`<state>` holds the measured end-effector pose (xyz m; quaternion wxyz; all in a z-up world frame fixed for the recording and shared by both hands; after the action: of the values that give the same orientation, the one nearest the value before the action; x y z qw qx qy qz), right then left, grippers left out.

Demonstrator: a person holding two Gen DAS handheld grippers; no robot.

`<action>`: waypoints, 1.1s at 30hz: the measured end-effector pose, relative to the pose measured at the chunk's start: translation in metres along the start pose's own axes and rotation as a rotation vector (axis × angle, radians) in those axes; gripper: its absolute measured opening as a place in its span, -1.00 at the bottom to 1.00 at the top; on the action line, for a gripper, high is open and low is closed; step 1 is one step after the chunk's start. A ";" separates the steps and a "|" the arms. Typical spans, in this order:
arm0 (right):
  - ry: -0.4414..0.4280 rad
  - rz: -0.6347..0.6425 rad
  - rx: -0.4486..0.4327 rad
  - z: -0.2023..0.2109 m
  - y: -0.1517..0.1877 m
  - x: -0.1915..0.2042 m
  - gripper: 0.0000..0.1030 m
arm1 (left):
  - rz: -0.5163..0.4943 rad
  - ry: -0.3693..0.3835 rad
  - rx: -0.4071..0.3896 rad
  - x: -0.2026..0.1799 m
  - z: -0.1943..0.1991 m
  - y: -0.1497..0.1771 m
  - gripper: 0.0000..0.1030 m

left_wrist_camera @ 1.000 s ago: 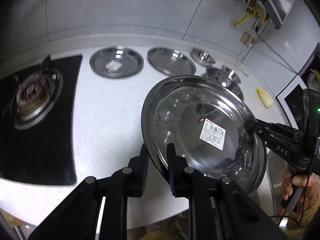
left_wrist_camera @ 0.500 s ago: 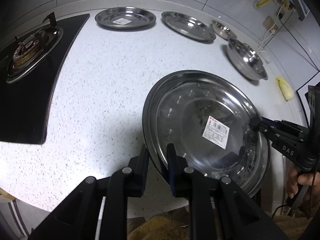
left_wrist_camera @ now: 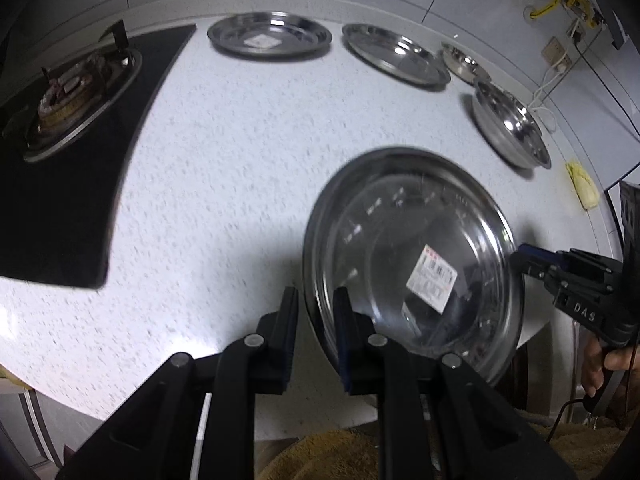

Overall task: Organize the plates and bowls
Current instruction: 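Lift the large labeled plate off the counter with both grippers, then carry the large plate over the plain plate and lower it with both grippers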

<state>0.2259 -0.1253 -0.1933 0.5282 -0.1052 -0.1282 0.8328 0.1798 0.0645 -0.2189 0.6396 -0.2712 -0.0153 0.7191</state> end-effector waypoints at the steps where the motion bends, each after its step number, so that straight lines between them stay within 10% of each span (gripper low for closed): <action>1: 0.001 0.007 0.001 0.000 -0.001 0.000 -0.71 | -0.010 -0.001 0.002 -0.001 0.000 -0.002 -0.68; 13: 0.017 0.040 -0.057 0.015 -0.035 -0.010 -0.71 | -0.040 -0.009 -0.086 -0.008 0.012 -0.082 -0.66; 16: 0.010 0.050 -0.113 0.026 -0.073 -0.014 -0.59 | -0.027 0.046 -0.106 -0.023 0.005 -0.129 -0.65; 18: 0.002 0.039 -0.165 0.033 -0.113 -0.022 0.02 | -0.012 0.099 -0.120 -0.034 -0.007 -0.167 -0.37; 20: 0.015 0.012 -0.207 0.031 -0.158 -0.034 0.23 | 0.001 0.109 -0.133 -0.040 -0.023 -0.199 -0.04; 28: 0.087 -0.015 -0.119 -0.052 -0.286 -0.067 0.23 | 0.245 0.202 -0.064 -0.032 -0.116 -0.270 -0.04; 33: 0.098 -0.035 -0.035 -0.099 -0.301 -0.084 0.19 | 0.354 0.202 -0.028 -0.017 -0.148 -0.277 -0.04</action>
<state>0.5484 -0.0680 -0.1861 0.5463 -0.1530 -0.1183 0.8150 0.4930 0.0511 -0.2366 0.4977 -0.3492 0.0869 0.7892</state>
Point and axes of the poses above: each gripper's, at about its wrist camera, not at the fingertips, and z roughly against the way its jaws point, x to its left, y to its underside, the point moved 6 cm from there along -z, roughly the way its jaws point, and after that the axes turned 10 degrees about y, right-handed, at the moved point
